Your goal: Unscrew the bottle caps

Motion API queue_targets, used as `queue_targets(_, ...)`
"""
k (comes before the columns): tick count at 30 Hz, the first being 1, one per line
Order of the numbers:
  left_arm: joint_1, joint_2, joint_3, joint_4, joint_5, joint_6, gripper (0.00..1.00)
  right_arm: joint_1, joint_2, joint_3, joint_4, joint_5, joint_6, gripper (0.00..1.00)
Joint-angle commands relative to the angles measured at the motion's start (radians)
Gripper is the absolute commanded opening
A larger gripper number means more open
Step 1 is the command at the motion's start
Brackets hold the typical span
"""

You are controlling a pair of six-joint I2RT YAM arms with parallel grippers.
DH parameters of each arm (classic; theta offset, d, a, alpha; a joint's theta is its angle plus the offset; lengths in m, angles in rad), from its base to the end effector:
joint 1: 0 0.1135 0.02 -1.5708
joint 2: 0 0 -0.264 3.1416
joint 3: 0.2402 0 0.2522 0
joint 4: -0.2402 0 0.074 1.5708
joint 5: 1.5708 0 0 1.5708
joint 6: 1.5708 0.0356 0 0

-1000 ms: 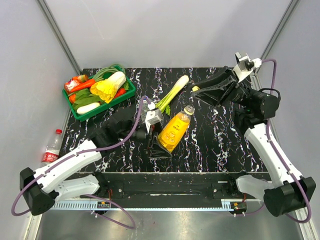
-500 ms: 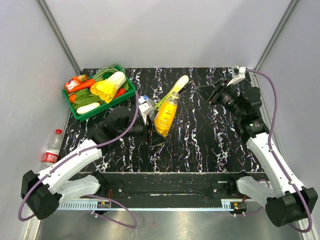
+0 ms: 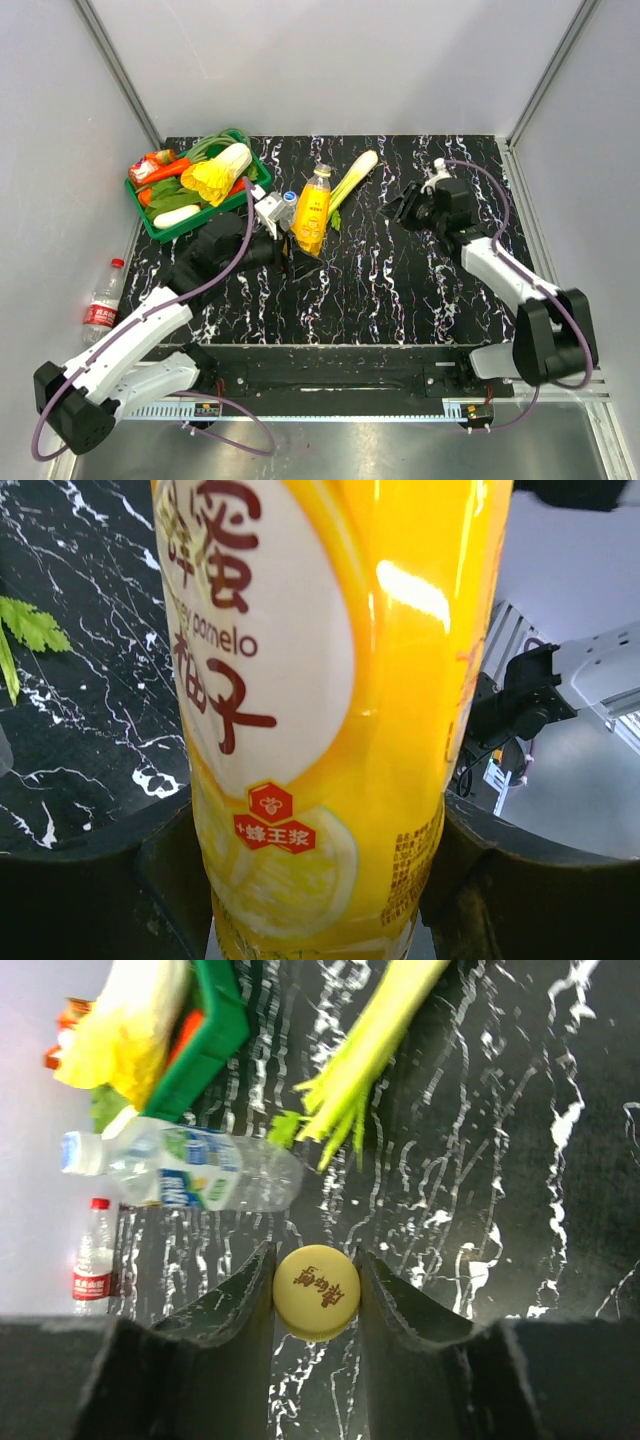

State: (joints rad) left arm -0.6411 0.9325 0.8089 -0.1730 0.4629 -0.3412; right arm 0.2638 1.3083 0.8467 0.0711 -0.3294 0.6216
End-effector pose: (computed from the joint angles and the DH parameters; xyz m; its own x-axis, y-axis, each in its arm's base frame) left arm 0.1623 -0.1410 0.3239 -0.5143 0.0102 -0.8575 0.7484 0.4936 -0.4430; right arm 0.2838 0.0886 0.2721 -0.6106 0.4059 -0.6800 -0.2213 0.7370 0.6386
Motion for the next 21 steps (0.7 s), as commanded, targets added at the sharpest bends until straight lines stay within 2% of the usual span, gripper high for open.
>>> queue_targets(1,0.004,-0.052,0.061,0.05,-0.03,-0.007,0.0,-0.005,0.135,0.009,0.042,0.013,0.023,0.0)
queue_targets(7,0.006,-0.05,0.067,0.059,0.002,-0.007,0.0,-0.005,0.302,0.034,0.029,-0.006,0.006,0.0)
queue_targets(8,0.004,-0.05,0.067,0.061,0.003,-0.007,0.01,-0.005,0.316,0.037,0.026,-0.003,-0.005,0.04)
queue_targets(10,0.004,-0.049,0.064,0.063,0.0,-0.009,0.01,-0.005,0.322,0.017,0.045,0.007,-0.008,0.22)
queue_targets(12,0.006,-0.052,0.061,0.063,-0.001,-0.009,0.01,-0.005,0.319,-0.004,0.065,0.024,-0.011,0.32)
queue_targets(16,0.004,-0.057,0.053,0.07,-0.003,-0.005,0.01,-0.006,0.31,-0.008,0.07,0.036,-0.025,0.6)
queue_targets(21,0.004,-0.054,0.047,0.078,-0.006,-0.01,0.02,-0.005,0.304,0.008,0.055,0.012,-0.036,0.78)
